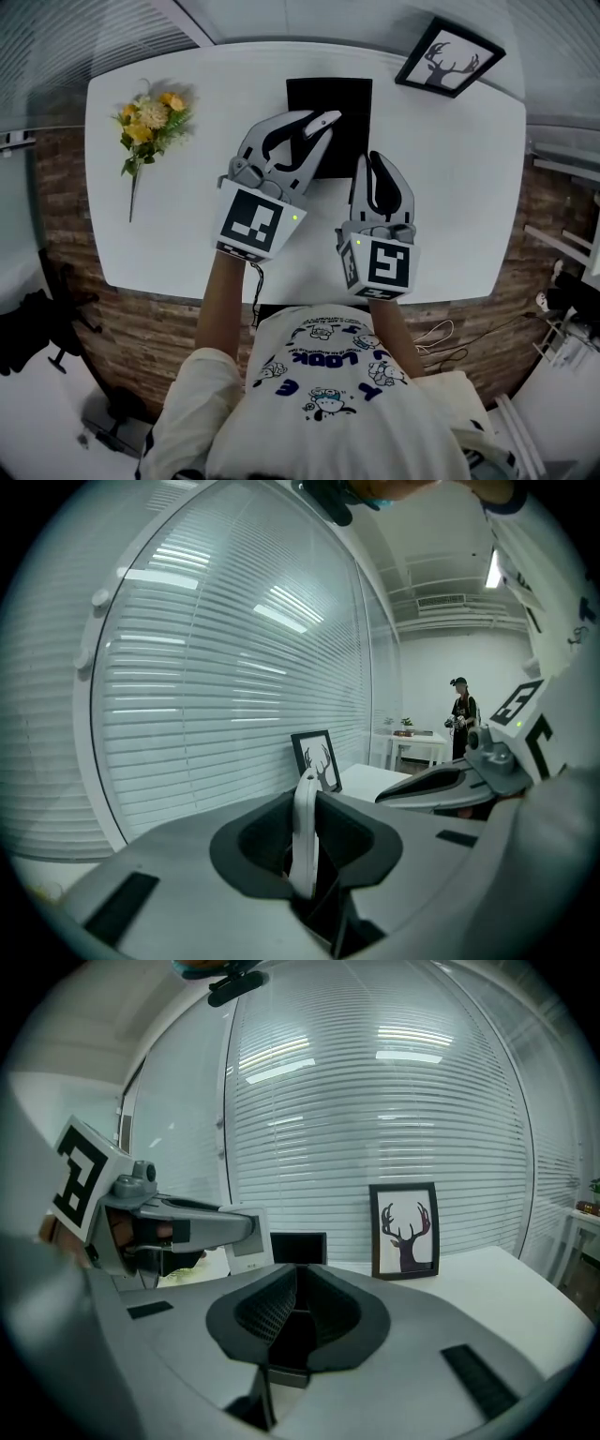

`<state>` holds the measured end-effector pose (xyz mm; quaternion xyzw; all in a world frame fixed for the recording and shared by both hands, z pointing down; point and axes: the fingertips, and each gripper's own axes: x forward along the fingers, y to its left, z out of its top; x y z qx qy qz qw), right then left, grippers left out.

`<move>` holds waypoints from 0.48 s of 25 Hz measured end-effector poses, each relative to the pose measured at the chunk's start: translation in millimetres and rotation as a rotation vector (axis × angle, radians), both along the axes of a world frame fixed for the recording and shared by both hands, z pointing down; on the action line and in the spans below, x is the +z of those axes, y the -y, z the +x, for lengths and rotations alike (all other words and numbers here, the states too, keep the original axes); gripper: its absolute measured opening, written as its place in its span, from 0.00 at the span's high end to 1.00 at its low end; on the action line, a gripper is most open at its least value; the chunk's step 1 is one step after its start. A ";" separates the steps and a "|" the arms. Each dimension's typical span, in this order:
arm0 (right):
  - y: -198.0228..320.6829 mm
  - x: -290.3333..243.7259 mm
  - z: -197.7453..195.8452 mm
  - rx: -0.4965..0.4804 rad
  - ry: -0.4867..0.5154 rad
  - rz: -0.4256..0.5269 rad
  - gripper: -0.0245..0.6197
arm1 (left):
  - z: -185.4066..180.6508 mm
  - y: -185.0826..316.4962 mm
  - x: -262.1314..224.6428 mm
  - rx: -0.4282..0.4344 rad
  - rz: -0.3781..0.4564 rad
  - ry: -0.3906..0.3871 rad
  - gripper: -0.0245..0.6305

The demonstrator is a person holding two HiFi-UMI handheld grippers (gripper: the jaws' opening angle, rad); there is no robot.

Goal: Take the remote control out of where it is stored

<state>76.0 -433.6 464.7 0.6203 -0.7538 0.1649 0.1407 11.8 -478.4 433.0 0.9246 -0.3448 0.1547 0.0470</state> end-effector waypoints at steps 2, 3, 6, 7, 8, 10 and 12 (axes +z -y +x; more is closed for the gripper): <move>-3.3 -4.5 -1.5 -0.004 0.004 0.006 0.88 | -1.8 -2.8 -10.7 0.004 0.015 -0.012 0.84; -5.1 -7.2 -2.4 -0.007 0.006 0.010 0.88 | -2.6 -4.2 -15.9 0.009 0.028 -0.011 0.84; -10.6 -16.3 -4.3 -0.009 0.009 0.027 0.88 | -3.0 -7.3 -35.8 0.005 0.074 -0.036 0.84; -12.6 -19.6 -4.6 -0.008 0.010 0.033 0.88 | -3.1 -8.5 -42.5 0.000 0.088 -0.046 0.84; -14.6 -23.0 -4.8 -0.008 0.011 0.040 0.88 | -3.4 -10.1 -48.6 -0.004 0.101 -0.051 0.84; -17.8 -30.0 -5.3 -0.008 0.014 0.053 0.88 | -4.9 -13.8 -60.5 -0.012 0.125 -0.055 0.84; -20.1 -36.9 -6.2 -0.010 0.017 0.069 0.88 | -8.4 -17.1 -72.7 -0.031 0.144 -0.068 0.84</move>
